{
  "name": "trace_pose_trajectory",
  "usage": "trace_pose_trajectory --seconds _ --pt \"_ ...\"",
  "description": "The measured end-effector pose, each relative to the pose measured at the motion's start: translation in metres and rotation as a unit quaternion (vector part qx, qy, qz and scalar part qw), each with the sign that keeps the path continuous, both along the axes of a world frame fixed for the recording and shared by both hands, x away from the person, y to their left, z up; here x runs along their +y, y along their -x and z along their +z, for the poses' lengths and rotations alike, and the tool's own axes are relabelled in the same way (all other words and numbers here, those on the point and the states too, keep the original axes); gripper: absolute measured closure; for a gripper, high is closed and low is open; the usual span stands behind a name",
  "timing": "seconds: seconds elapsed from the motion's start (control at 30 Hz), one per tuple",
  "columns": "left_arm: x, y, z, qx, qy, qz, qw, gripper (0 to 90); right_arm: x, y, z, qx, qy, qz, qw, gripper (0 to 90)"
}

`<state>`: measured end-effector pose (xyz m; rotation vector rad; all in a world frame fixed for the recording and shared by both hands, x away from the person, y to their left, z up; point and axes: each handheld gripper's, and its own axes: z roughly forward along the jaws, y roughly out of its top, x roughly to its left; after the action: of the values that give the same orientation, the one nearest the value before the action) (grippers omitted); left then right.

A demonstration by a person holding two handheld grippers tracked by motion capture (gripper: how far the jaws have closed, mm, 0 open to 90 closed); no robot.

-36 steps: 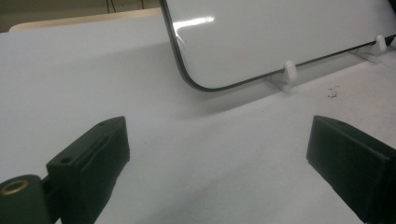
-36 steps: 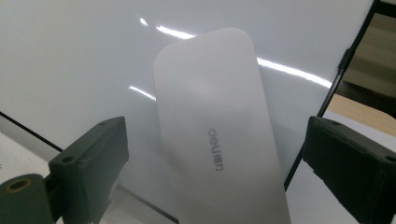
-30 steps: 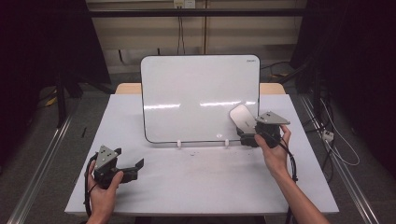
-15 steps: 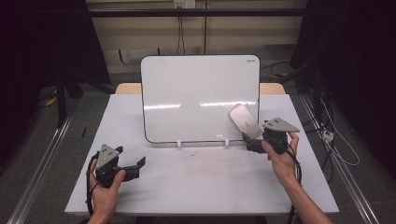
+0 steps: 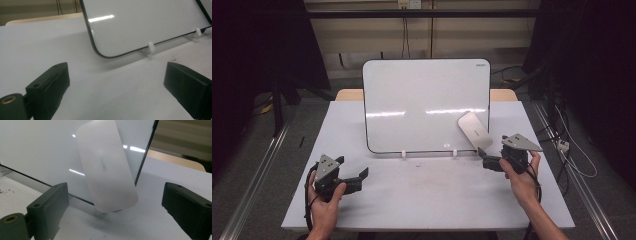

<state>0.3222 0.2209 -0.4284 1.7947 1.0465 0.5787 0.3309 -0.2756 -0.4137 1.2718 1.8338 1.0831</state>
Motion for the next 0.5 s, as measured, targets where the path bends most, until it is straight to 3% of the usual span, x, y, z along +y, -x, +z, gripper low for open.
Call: trace_pose_trajectory --seconds 0.5 --pt "-0.006 0.001 -0.003 0.007 -0.014 -0.008 0.9999 6.2 -0.012 0.027 -0.011 0.006 -0.001 -0.008 0.9999 7.0"
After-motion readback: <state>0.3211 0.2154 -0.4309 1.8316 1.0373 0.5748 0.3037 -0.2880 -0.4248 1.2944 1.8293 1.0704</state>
